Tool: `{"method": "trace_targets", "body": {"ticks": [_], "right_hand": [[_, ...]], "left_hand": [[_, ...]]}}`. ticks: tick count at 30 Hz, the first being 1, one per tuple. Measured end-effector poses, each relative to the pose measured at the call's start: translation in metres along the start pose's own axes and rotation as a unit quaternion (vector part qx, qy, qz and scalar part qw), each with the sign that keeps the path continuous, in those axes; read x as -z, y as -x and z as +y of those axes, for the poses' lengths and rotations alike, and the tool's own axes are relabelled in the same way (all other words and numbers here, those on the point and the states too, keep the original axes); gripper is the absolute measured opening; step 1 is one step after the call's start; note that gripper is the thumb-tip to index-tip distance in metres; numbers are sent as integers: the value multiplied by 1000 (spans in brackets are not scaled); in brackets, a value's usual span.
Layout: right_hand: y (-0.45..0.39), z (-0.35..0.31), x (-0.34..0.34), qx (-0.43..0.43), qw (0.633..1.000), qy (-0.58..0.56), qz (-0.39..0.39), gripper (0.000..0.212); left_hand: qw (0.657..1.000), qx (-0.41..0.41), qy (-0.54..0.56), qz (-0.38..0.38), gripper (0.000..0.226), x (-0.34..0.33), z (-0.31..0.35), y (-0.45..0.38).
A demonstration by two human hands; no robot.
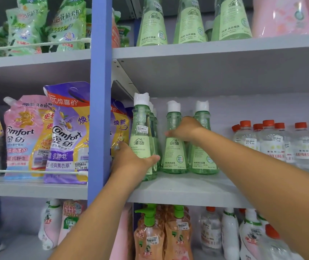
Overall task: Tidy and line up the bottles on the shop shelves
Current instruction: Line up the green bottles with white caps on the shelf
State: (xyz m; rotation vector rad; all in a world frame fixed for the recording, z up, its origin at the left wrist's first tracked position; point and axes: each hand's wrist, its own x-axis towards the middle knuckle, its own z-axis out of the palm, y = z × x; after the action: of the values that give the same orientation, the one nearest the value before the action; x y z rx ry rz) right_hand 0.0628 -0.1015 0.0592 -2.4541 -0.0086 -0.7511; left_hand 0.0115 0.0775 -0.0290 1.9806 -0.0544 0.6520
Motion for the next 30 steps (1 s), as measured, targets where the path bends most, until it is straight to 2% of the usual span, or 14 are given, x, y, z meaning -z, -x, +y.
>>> {"method": "trace_targets", "body": {"ticks": [5, 8, 10, 11, 13, 15, 16, 18, 25, 27, 29, 30], "right_hand": [[9, 2, 5, 18, 999, 22, 20, 35], [17, 20, 27, 45, 986, -27, 158, 34], [20, 43, 44, 50, 972, -38, 226, 43], [23, 55, 48, 22, 977, -28, 210, 53], [27, 71, 48, -75, 993, -28, 91, 70], [29, 81, 40, -107, 992, -69, -17, 51], [29, 83, 35, -103, 991, -77, -28, 39], [26, 87, 30, -92, 994, -63, -8, 34], [35, 88, 27, -86, 993, -85, 13, 36], [47, 84, 33, -95, 990, -106, 19, 60], [71, 78, 43, -82, 989, -124, 25, 88], [89, 76, 48, -57, 988, -143, 32, 92]], "left_hand": [[1000, 2, 12, 1, 89, 1, 1, 1], [1000, -2, 28, 1, 91, -1, 1, 1], [999, -8, 32, 2, 85, -1, 0, 0], [999, -9, 31, 2, 80, -1, 0, 0], [999, -8, 33, -1, 77, 0, -1, 0], [999, -6, 39, -6, 77, 0, -1, 0], [999, -5, 40, -7, 78, 0, -1, 0], [999, -3, 41, -6, 81, 1, 0, 0], [998, -9, 62, -4, 90, 2, 1, 1], [995, -50, 76, 39, 96, 5, 4, 8], [975, -156, 123, 101, 86, 8, 4, 32], [955, -224, 153, 123, 75, 8, 2, 51]]}}
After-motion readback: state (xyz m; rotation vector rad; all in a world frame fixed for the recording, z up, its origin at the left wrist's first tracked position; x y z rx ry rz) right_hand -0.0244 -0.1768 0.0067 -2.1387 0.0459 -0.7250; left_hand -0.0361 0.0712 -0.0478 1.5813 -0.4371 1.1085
